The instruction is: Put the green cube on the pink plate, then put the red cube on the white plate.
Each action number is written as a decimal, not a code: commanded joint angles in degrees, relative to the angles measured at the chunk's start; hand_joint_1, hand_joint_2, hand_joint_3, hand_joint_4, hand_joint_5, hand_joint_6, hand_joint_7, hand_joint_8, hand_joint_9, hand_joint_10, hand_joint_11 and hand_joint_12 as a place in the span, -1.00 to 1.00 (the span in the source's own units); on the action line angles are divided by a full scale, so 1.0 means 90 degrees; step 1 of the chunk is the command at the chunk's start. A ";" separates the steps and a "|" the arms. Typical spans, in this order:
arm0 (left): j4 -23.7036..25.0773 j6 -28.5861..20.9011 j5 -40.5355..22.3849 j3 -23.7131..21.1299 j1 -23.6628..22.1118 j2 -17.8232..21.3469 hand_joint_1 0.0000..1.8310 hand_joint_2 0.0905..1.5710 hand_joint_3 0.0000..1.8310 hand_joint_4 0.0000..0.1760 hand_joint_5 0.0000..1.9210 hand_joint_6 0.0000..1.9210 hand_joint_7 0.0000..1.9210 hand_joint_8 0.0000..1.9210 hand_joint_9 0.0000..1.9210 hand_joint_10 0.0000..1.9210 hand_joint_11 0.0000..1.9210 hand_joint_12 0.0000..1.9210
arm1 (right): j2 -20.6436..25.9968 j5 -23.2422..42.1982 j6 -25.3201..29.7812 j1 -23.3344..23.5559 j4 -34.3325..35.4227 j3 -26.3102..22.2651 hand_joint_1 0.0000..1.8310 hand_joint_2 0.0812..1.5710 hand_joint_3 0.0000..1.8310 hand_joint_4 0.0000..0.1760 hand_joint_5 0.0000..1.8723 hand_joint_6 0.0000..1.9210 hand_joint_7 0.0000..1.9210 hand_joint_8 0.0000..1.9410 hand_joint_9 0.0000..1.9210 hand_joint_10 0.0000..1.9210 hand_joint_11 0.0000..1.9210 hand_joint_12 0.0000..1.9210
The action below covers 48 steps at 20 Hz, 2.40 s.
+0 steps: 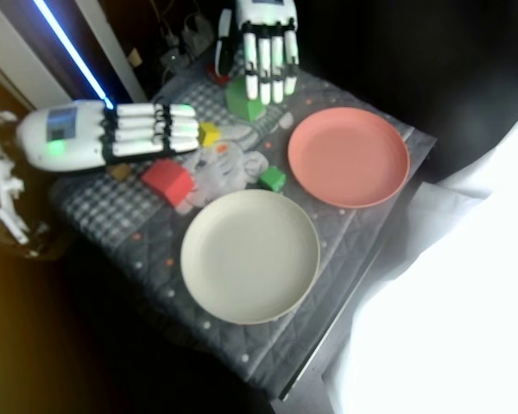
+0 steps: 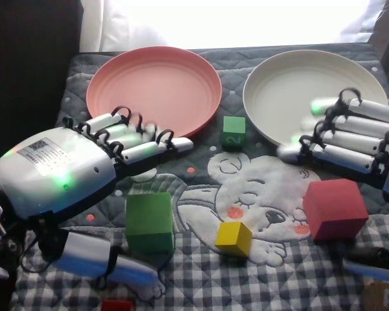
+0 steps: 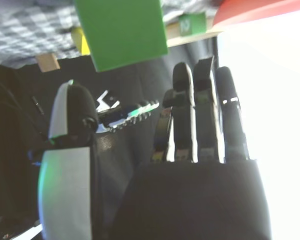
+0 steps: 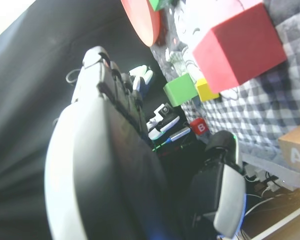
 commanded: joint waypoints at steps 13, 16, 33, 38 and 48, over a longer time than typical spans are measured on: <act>0.0141 -0.0011 -0.0218 0.0228 -0.0111 -0.0343 -0.46 0.21 -0.99 -0.46 -0.79 -1.00 -0.77 -0.98 -0.71 -0.95 -1.00 0.17 | -0.0026 -0.0741 0.0028 0.0078 0.0122 0.0026 -0.06 -0.07 -0.66 -1.00 -0.91 -0.08 -0.71 -0.29 -0.83 0.01 -1.00 0.56; 0.0148 -0.0011 -0.0003 0.0307 -0.0101 -0.0442 -0.49 0.22 -1.00 -0.72 -0.75 -0.99 -0.71 -0.98 -0.66 -0.93 -1.00 0.28 | -0.0024 -0.0741 0.0033 0.0078 0.0122 0.0026 -0.07 -0.06 -0.66 -1.00 -0.92 -0.08 -0.72 -0.31 -0.84 0.00 -1.00 0.55; -0.0237 -0.0011 -0.1703 0.0788 -0.0763 -0.0412 0.22 0.63 -1.00 -1.00 -0.38 0.51 -0.26 0.57 -0.35 0.17 -0.52 0.63 | -0.0086 -0.0740 0.0061 0.0079 0.0122 0.0072 -0.13 0.13 -0.84 -1.00 -0.82 -0.26 -0.60 -0.67 -0.78 -0.23 -1.00 0.47; -0.0611 -0.0011 -0.1362 0.1319 -0.1484 -0.0684 0.28 0.54 -1.00 -1.00 -0.29 0.35 -0.11 0.39 -0.19 0.23 -0.36 0.76 | -0.0210 -0.0741 0.0081 0.0092 0.0122 0.0139 -0.15 0.07 -0.77 -1.00 -0.87 -0.21 -0.63 -0.55 -0.90 -0.02 -1.00 0.53; -0.1064 -0.0011 0.0722 0.2919 -0.2679 -0.1865 0.42 0.55 -1.00 -1.00 -0.33 0.39 -0.19 0.42 -0.25 0.51 -0.42 0.71 | -0.0279 -0.0742 0.0084 0.0118 0.0122 0.0202 -0.22 -0.27 -0.08 -1.00 -1.00 0.05 -0.90 -0.05 -1.00 0.19 -1.00 0.70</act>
